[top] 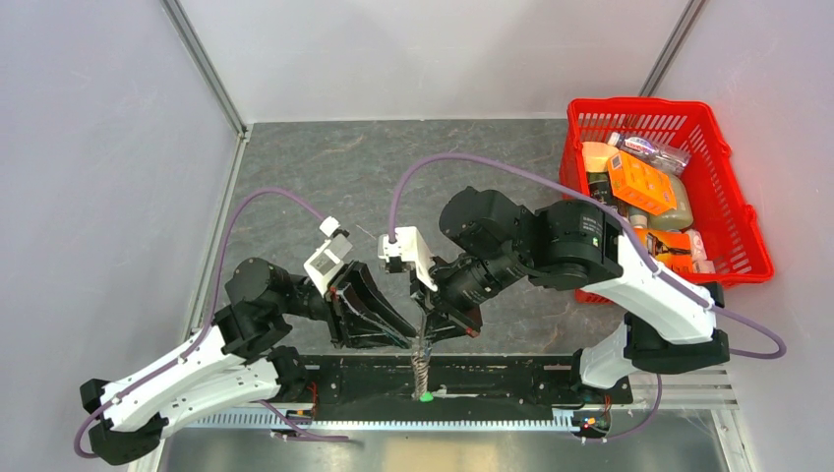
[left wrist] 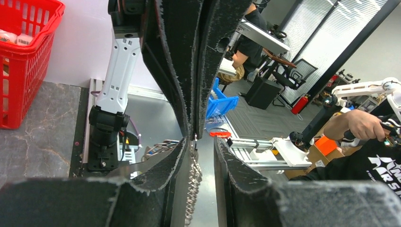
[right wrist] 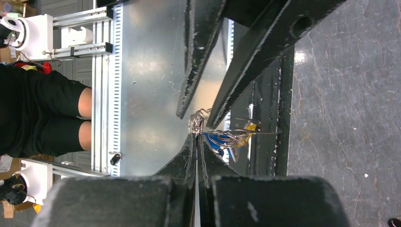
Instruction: Put the keys on the keyring
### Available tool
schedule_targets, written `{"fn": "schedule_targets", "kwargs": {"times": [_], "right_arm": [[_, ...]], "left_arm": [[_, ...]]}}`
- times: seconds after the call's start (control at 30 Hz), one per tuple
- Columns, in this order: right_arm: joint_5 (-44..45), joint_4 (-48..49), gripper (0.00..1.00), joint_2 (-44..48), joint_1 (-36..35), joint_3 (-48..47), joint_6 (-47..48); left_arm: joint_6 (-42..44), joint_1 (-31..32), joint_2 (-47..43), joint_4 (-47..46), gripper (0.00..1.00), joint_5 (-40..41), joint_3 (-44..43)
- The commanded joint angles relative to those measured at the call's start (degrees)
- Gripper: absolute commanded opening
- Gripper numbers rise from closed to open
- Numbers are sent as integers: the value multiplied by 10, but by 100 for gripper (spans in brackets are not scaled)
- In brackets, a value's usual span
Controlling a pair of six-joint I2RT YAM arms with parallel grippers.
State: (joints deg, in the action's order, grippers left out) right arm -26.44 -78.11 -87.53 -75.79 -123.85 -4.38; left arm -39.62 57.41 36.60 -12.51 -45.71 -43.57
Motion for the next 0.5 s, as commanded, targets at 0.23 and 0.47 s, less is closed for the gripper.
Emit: {"fn": "schedule_targets", "kwargs": {"times": [0.23,0.47], "right_arm": [[-20,17,0,-20,22,-24,13],[-26,23,0,-23,28,-32,14]], "left_arm": [[6,2,-1,16,30,-17,-16],[16,2,5,32,16,-17,-15]]}}
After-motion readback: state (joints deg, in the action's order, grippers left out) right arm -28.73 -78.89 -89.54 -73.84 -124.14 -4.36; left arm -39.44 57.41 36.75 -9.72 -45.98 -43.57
